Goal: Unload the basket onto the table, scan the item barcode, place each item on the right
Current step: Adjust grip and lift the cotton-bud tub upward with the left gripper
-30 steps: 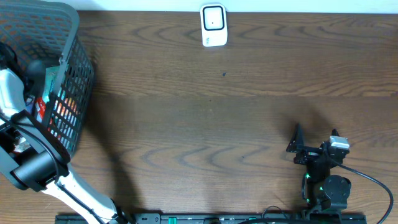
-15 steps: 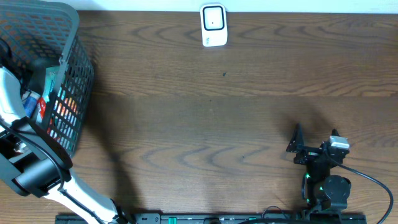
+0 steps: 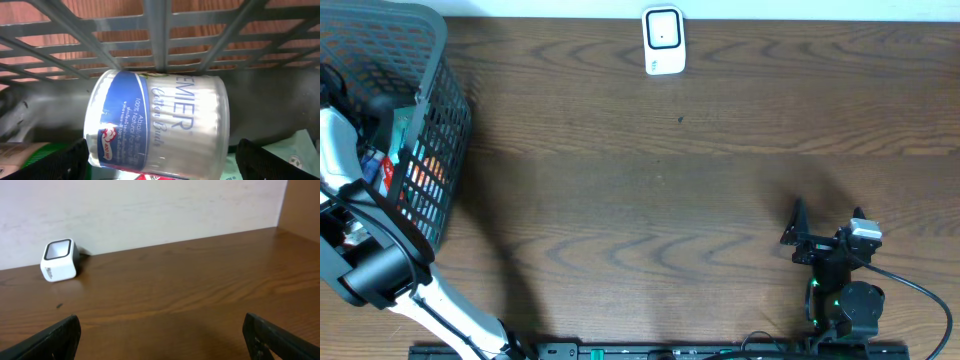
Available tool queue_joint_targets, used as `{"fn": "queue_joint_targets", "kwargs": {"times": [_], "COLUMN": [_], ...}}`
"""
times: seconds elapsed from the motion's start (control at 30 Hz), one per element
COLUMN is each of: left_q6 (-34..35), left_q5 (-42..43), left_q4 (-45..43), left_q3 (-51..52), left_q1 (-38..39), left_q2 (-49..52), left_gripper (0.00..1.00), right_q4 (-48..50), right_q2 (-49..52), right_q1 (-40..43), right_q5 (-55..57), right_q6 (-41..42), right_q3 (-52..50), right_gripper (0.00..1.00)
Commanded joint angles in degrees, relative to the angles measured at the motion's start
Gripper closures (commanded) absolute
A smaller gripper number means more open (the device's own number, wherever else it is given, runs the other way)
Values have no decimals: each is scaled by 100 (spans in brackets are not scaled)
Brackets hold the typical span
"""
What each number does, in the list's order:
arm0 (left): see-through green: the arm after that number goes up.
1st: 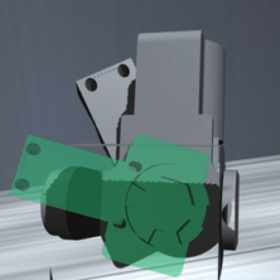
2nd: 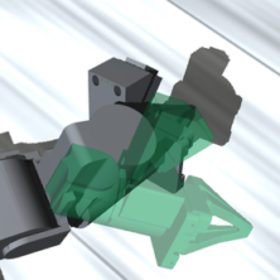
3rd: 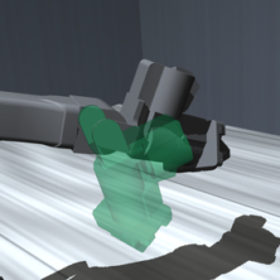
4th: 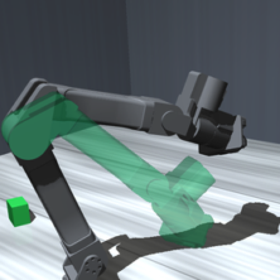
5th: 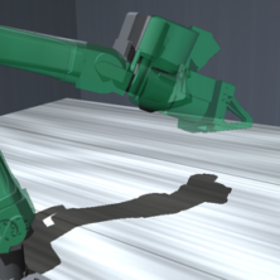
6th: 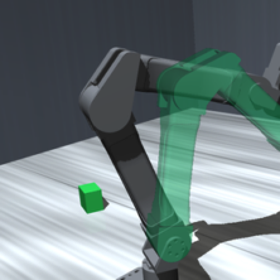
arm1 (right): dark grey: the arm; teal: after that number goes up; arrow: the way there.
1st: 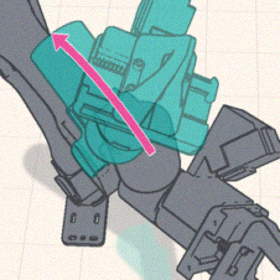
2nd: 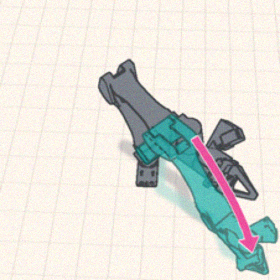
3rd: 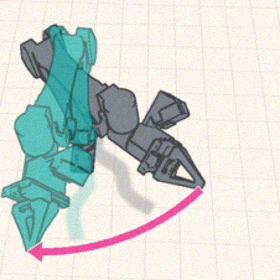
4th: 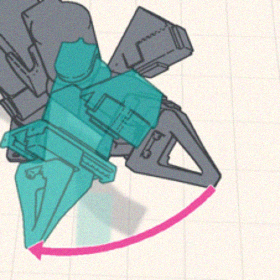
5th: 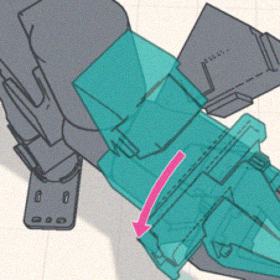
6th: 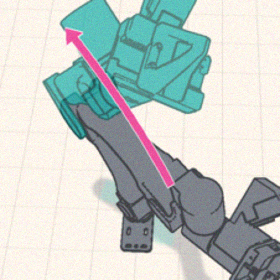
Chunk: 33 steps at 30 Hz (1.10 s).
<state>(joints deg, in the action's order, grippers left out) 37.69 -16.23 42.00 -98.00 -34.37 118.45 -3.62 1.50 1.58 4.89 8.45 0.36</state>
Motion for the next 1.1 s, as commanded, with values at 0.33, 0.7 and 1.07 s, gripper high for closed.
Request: {"fn": "queue_joint_targets", "kwargs": {"times": [0.33, 0.7, 1.07], "left_q6": [-66, -162, -166], "left_q5": [70, 76, 11], "left_q4": [146, 356, 96], "left_q3": [-122, -149, 66], "left_q1": [-33, -33, -33], "left_q2": [164, -199, 155], "left_gripper": [7, 7, 7], "right_q4": [-20, -20, -20], "right_q2": [-2, -2, -4], "right_q1": [-17, -17, -17], "right_q5": [15, 15, 15], "right_q6": [-83, -83, -83], "right_q3": [-4, -4, -4], "right_gripper": [1, 1, 1]}}
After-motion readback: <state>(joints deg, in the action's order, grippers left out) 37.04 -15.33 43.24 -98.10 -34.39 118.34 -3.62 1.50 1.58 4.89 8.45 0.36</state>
